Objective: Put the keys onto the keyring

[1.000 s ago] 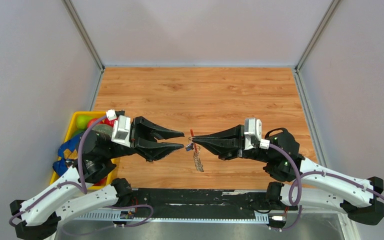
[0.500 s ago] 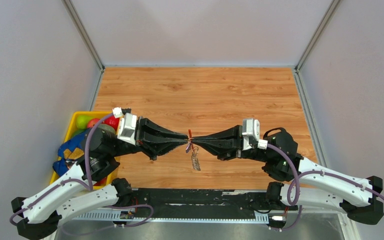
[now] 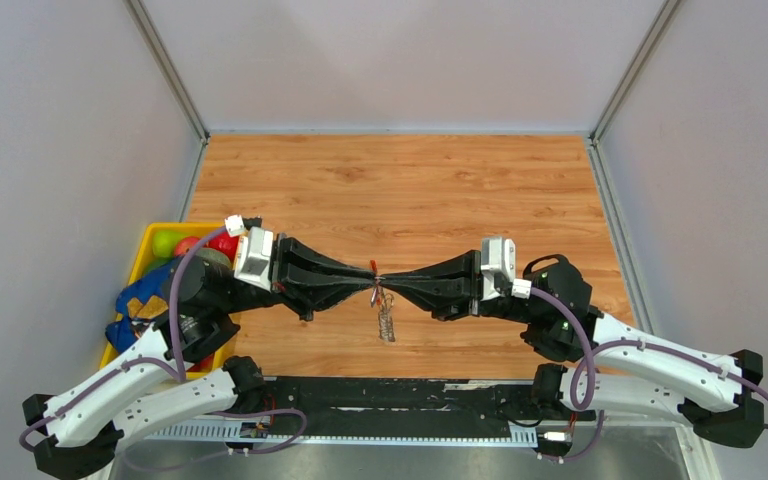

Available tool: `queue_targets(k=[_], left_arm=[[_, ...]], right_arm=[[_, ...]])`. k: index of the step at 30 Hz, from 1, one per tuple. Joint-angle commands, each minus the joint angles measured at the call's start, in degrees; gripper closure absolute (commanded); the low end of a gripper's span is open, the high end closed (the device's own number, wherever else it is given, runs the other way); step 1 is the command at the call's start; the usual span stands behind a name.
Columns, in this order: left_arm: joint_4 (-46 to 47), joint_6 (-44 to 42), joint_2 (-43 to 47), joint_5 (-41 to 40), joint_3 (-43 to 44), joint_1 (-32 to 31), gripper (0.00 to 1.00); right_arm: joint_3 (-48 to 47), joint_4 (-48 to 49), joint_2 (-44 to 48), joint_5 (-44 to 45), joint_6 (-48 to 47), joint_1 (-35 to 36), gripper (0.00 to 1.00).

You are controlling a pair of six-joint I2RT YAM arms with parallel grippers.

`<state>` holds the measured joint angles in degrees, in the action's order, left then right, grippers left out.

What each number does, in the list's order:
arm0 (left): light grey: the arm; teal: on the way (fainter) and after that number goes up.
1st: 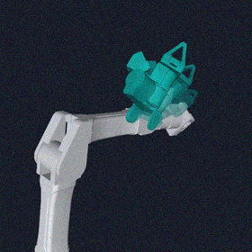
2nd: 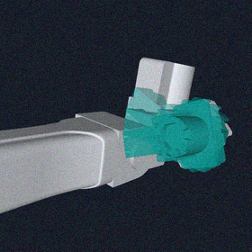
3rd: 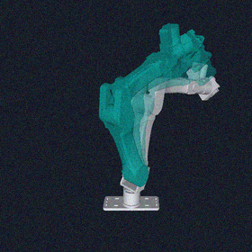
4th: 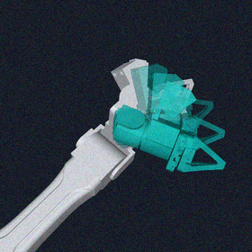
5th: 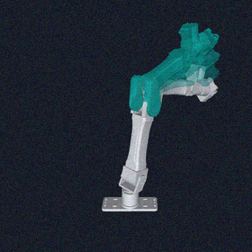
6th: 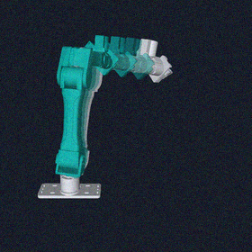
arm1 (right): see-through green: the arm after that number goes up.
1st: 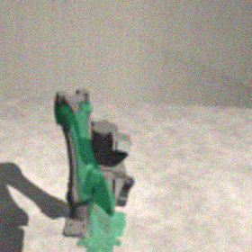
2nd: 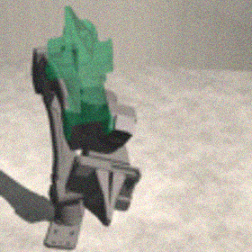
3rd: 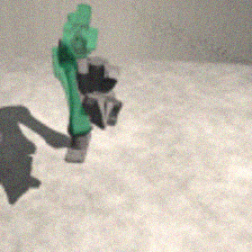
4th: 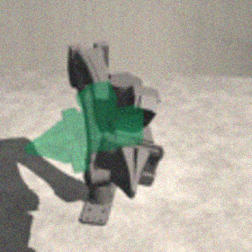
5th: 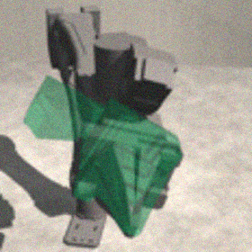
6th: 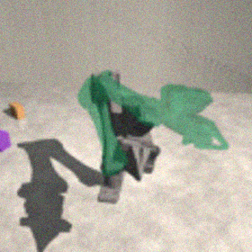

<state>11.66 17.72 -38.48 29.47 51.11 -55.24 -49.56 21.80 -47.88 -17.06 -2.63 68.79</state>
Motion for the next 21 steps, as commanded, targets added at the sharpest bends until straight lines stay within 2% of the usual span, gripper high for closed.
queue_targets(k=[1, 11, 13, 15, 16, 18, 21], left_arm=[[1.5, 0.0, -0.1, 0.2, -0.6, 0.1, 0.76], [1.2, -0.2, -0.2, -0.4, -0.8, 0.1, 0.74], [1.1, -0.3, -0.1, -0.6, -0.9, 0.1, 0.77], [1.0, -0.3, -0.2, -0.6, -0.8, 0.1, 0.85], [0.8, -0.4, -0.3, -0.6, -0.6, 0.1, 0.92], [0.3, -0.5, -0.6, -0.6, -0.3, 0.1, 0.99], [-0.2, -0.7, -0.8, -1.3, -0.2, 0.1, 1.00]], right_arm=[[-2.4, 4.2, -0.1, -0.9, 0.0, 0.0, 1.00], [-2.4, 4.7, 0.1, -1.2, -0.1, 0.0, 1.00], [-2.5, 4.7, 0.0, -1.3, -0.1, 0.1, 1.00], [-2.4, 4.7, 0.0, -1.3, -0.1, 0.0, 1.00], [-2.4, 4.8, 0.1, -1.4, -0.1, 0.0, 1.00], [-2.3, 4.9, 0.3, -1.4, 0.0, 0.0, 1.00], [-2.3, 4.4, 0.5, -1.6, 0.2, 0.0, 1.00]])
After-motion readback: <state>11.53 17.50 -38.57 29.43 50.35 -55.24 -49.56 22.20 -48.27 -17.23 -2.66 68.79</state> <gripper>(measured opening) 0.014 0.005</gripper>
